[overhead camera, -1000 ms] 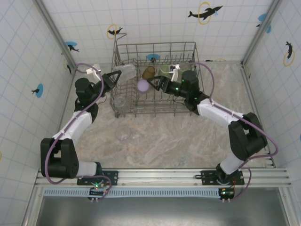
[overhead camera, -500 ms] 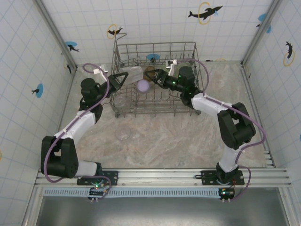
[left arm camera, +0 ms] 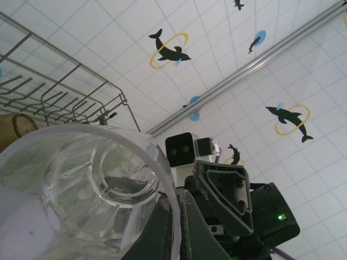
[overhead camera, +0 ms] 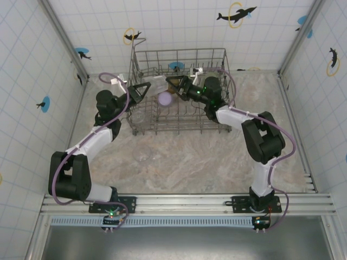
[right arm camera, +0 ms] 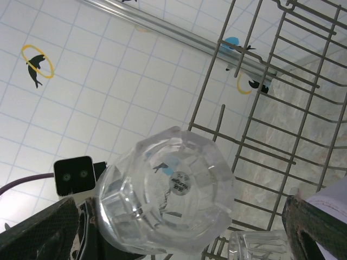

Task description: Load the cups into the dish rack

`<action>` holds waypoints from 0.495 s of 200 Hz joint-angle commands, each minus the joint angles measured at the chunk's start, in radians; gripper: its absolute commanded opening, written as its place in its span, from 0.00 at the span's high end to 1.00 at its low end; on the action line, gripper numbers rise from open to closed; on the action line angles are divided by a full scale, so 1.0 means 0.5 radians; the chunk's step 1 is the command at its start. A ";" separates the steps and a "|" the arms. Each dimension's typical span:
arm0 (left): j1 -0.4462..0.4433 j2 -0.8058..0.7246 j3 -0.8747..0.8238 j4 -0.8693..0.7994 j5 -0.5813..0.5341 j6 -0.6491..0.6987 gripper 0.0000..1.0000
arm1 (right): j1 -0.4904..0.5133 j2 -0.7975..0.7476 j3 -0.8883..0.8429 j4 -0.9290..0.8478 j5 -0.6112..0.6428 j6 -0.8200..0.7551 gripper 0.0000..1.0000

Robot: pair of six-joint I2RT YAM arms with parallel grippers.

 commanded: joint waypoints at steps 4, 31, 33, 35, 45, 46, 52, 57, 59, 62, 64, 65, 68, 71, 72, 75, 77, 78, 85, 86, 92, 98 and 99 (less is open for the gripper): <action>-0.026 0.024 0.033 0.208 0.042 -0.033 1.00 | 0.007 0.064 0.118 0.178 -0.007 0.122 0.01; -0.041 0.051 0.034 0.227 0.050 -0.045 1.00 | 0.016 0.121 0.178 0.220 -0.016 0.184 0.01; -0.042 0.052 0.033 0.227 0.050 -0.044 1.00 | 0.016 0.125 0.179 0.224 -0.016 0.187 0.01; -0.042 0.053 0.034 0.228 0.050 -0.044 1.00 | 0.017 0.130 0.182 0.233 -0.016 0.202 0.01; -0.044 0.060 0.032 0.230 0.053 -0.044 1.00 | 0.021 0.148 0.192 0.271 -0.017 0.232 0.01; -0.043 0.060 0.032 0.230 0.053 -0.045 1.00 | 0.022 0.149 0.192 0.277 -0.017 0.234 0.01; -0.046 0.065 0.028 0.234 0.053 -0.045 1.00 | 0.026 0.160 0.193 0.309 -0.014 0.251 0.01; -0.047 0.067 0.027 0.241 0.053 -0.045 1.00 | 0.030 0.167 0.192 0.330 -0.013 0.270 0.01; -0.047 0.068 0.023 0.244 0.051 -0.044 1.00 | 0.031 0.170 0.192 0.337 -0.013 0.276 0.01; -0.047 0.068 0.018 0.247 0.050 -0.043 1.00 | 0.035 0.173 0.195 0.345 -0.015 0.290 0.01; -0.048 0.071 0.018 0.250 0.050 -0.045 1.00 | 0.037 0.179 0.198 0.346 -0.016 0.297 0.01; -0.048 0.071 0.019 0.251 0.048 -0.045 1.00 | 0.037 0.181 0.200 0.348 -0.016 0.299 0.01; -0.048 0.071 0.019 0.256 0.047 -0.049 1.00 | 0.040 0.185 0.203 0.350 -0.016 0.305 0.01; -0.047 0.071 0.021 0.260 0.047 -0.049 1.00 | 0.043 0.189 0.205 0.352 -0.019 0.313 0.01; -0.046 0.073 0.020 0.260 0.047 -0.049 1.00 | 0.043 0.191 0.205 0.353 -0.019 0.315 0.01; -0.047 0.073 0.019 0.265 0.047 -0.054 1.00 | 0.044 0.195 0.205 0.353 -0.019 0.323 0.00; -0.048 0.076 0.019 0.267 0.047 -0.054 1.00 | 0.046 0.196 0.207 0.354 -0.020 0.326 0.00; -0.048 0.077 0.019 0.268 0.047 -0.056 1.00 | 0.048 0.197 0.208 0.355 -0.020 0.327 0.00; -0.048 0.078 0.022 0.278 0.047 -0.063 1.00 | 0.056 0.203 0.206 0.359 -0.018 0.329 0.00; -0.049 0.078 0.022 0.280 0.045 -0.066 1.00 | 0.056 0.204 0.207 0.359 -0.019 0.330 0.00; -0.051 0.081 0.022 0.291 0.049 -0.071 1.00 | 0.064 0.209 0.208 0.359 -0.020 0.333 0.00; -0.051 0.087 0.023 0.308 0.050 -0.081 1.00 | 0.068 0.214 0.211 0.361 -0.020 0.335 0.01; -0.051 0.088 0.022 0.310 0.051 -0.081 1.00 | 0.068 0.212 0.212 0.363 -0.020 0.335 0.01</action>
